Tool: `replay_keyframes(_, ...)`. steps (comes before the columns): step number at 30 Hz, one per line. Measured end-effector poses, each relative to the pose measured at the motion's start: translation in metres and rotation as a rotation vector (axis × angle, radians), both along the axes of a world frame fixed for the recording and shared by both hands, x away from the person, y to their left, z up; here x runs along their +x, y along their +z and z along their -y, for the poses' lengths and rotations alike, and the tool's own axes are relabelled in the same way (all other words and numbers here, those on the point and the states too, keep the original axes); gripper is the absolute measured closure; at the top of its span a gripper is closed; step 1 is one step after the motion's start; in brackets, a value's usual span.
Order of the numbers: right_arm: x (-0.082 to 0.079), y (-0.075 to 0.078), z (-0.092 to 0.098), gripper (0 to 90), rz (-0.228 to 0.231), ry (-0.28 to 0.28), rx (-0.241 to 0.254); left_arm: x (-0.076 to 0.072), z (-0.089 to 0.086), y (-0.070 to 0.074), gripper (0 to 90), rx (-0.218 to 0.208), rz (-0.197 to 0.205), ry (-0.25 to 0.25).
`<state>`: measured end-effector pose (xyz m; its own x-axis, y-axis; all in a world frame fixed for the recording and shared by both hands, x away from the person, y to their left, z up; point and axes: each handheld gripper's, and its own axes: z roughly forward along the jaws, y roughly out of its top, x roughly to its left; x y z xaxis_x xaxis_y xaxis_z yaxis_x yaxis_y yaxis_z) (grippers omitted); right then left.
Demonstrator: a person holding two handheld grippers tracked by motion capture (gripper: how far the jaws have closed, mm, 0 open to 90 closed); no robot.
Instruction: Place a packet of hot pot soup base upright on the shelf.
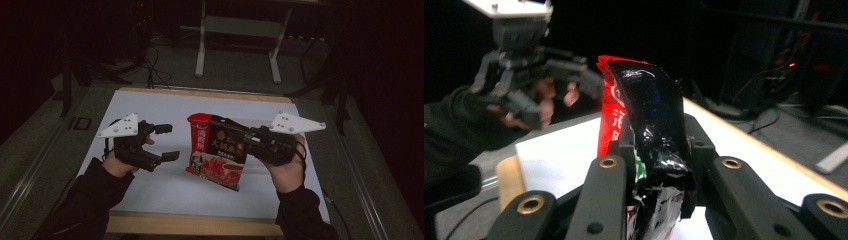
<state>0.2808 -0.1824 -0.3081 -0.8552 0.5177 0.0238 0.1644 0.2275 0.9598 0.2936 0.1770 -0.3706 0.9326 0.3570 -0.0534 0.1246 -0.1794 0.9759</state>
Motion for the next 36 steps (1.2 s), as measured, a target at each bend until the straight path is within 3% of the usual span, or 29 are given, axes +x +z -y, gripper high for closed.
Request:
replay_keyframes(4, 0.001, 0.014, 0.008, 76.5, 0.03, -0.052, 0.019, 0.0, -0.001, -0.011, 2.0, 0.006, -0.008, 0.02)
replay_keyframes(8, 0.003, 0.024, 0.016, 76.4, 0.056, -0.11, 0.032, 0.0, -0.005, -0.025, 1.5, -0.002, -0.005, 0.058)
replay_keyframes(11, 0.005, 0.028, 0.02, 76.4, 0.062, -0.137, 0.037, 0.001, -0.008, -0.033, 1.5, -0.015, -0.019, 0.06)
replay_keyframes(15, 0.011, 0.035, 0.029, 76.5, 0.068, -0.182, 0.043, -0.001, -0.01, -0.047, 1.6, 0.015, -0.024, 0.058)
replay_keyframes(18, 0.016, 0.039, 0.039, 76.5, 0.076, -0.243, 0.058, -0.005, -0.011, -0.062, 1.6, 0.013, -0.025, 0.053)
replay_keyframes(25, 0.021, 0.043, 0.056, 76.6, 0.109, -0.4, 0.075, -0.01, -0.018, -0.08, 1.6, -0.01, -0.018, 0.08)
replay_keyframes(31, 0.029, 0.039, 0.074, 76.6, 0.109, -0.537, 0.11, -0.011, -0.028, -0.096, 1.6, -0.037, -0.043, 0.13)
replay_keyframes(34, 0.032, 0.034, 0.082, 76.7, 0.12, -0.609, 0.113, -0.013, -0.03, -0.101, 1.6, -0.029, -0.024, 0.167)
replay_keyframes(35, 0.032, 0.034, 0.082, 76.7, 0.12, -0.609, 0.113, -0.013, -0.03, -0.101, 1.6, -0.029, -0.024, 0.167)
replay_keyframes(36, 0.033, 0.03, 0.086, 76.7, 0.132, -0.659, 0.099, -0.014, -0.029, -0.103, 1.6, -0.013, -0.009, 0.189)
